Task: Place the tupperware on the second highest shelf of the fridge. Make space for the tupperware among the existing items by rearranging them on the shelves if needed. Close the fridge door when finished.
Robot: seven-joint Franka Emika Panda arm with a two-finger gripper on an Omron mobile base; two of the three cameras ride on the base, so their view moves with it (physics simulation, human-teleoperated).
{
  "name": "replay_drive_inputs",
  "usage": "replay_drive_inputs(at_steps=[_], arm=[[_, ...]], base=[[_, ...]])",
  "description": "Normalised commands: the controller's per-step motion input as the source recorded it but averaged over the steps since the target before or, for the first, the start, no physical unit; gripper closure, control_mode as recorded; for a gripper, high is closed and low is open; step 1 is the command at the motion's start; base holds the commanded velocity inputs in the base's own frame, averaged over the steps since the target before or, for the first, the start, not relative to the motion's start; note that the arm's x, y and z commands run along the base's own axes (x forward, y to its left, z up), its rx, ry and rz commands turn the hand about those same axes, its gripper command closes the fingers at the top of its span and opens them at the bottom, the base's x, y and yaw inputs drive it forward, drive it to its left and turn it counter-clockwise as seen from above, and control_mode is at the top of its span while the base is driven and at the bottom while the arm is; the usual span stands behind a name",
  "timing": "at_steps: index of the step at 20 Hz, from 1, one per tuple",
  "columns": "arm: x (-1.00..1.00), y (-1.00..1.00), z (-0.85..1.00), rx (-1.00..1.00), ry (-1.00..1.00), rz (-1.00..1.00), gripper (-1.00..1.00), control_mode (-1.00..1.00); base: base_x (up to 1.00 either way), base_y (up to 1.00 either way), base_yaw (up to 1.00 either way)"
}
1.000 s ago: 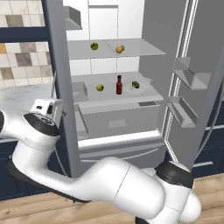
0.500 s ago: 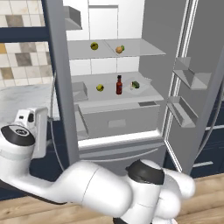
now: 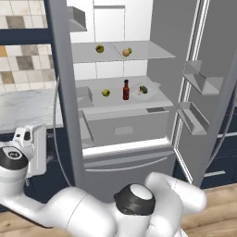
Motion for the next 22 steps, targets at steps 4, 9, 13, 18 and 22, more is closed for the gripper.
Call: replay_drive_inputs(at_steps=[4, 9, 13, 18, 22], arm=[[0.14, 0.08, -0.15, -0.02, -0.01, 0.00, -1.00, -1.00], [0.36, 0.13, -0.12, -0.03, 0.00, 0.00, -1.00, -1.00], [0.42, 0.26, -0.14, -0.07, 0.00, 0.00, -1.00, -1.00], [0.40, 0.40, -0.11, -0.10, 0.00, 0.00, -1.00, -1.00], [0.25, 0.05, -0.11, -0.07, 0.00, -0.08, -1.00, -1.00]], base=[[0.00, 0.00, 0.00], [0.00, 0.00, 0.00], [0.00, 0.00, 0.00], [0.00, 0.00, 0.00], [0.00, 0.00, 0.00]])
